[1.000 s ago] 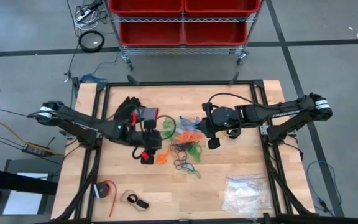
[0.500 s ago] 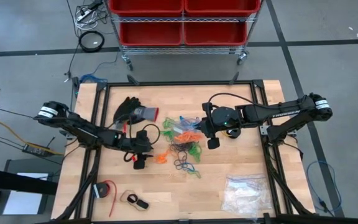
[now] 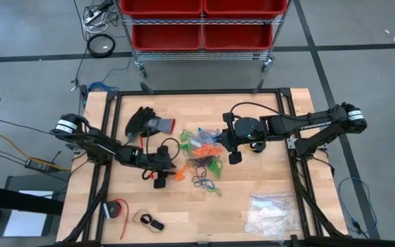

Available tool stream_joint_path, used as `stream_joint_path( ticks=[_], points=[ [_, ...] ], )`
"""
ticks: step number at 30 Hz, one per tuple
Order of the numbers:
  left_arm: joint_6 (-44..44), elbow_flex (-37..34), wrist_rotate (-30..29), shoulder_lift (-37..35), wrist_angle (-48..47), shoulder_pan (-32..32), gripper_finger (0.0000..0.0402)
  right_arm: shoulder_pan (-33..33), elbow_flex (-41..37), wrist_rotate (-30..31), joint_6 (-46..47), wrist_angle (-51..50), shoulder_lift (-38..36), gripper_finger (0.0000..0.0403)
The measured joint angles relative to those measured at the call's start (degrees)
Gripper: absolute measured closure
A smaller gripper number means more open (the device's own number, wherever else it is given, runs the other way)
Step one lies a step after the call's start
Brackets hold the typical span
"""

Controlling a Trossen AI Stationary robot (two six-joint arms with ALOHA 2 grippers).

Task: Sort rubber bands
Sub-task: Put the orange rubber band into the transparent zip bag

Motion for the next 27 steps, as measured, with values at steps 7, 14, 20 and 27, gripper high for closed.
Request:
stream_joint_path(
  ticks=[7,14,20,27],
  points=[
    [3.6,2.3,2.0,0.7,-2.1,0.2,0.0344,0.0,0.0,0.0,0.0,0.0,0.0,0.0403],
    [4.5,2.9,3.1,-0.8,-5.5,0.7,0.0396,0.0,0.0,0.0,0.0,-0.1,0.0,0.0403],
    [8.0,7.1,-0.6,-8.5,-14.0,0.7,0.0400,0.0,0.0,0.0,0.0,-0.2,0.0,0.0403],
    [15.1,18.4,-5.0,-19.1,-23.0,0.6,0.0401,0.0,0.0,0.0,0.0,-0.2,0.0,0.0403]
  ],
)
